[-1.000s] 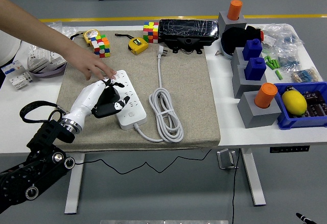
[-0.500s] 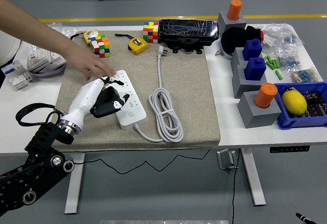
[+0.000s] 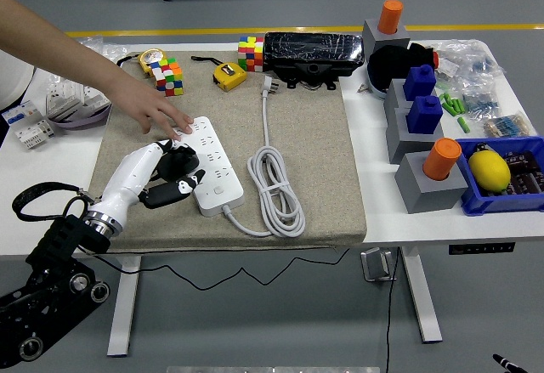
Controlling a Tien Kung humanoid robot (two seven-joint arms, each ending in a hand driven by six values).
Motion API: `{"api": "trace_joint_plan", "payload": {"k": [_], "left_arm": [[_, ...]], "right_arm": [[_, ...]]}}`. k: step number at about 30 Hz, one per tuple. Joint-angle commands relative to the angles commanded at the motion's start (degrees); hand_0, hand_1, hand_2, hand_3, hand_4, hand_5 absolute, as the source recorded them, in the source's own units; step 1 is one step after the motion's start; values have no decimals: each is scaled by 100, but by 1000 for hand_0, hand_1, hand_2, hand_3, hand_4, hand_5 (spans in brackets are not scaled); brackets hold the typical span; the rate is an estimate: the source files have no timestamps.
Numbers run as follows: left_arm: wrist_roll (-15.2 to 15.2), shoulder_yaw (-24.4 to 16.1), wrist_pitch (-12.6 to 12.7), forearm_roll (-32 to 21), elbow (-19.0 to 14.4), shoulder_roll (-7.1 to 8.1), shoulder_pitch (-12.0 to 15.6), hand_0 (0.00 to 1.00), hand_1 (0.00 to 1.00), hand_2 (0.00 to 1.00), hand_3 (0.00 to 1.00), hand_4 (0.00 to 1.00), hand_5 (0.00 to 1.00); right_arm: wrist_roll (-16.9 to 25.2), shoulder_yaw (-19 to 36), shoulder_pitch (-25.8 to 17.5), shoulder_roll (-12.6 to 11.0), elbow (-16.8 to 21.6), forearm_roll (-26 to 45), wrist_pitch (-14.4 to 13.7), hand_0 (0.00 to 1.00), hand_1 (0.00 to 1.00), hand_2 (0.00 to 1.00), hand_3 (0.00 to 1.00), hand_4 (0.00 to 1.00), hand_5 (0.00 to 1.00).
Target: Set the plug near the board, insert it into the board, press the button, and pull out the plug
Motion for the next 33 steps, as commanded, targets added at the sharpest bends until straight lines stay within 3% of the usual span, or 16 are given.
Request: {"api": "trace_joint_plan", "payload": {"k": [16,24,33], "left_arm": [[51,199,-103,-57,433,-177,-319,764,772,740,662,748,477],[66,283,-133,-70,490,-263,-405,763,769,737,660,749,473],[51,277,-118,-67,394,-257,-398,762,765,736,657,747,472]], "right_arm": [[-1,4,-10,8,7,7,-2,650,644,638,559,980,547],[-2,4,-14,6,33,-3,-1,650,645,639,560,980,547],[1,17,-27,7,31,-10,-6,650,645,637,560,980,547]]}}
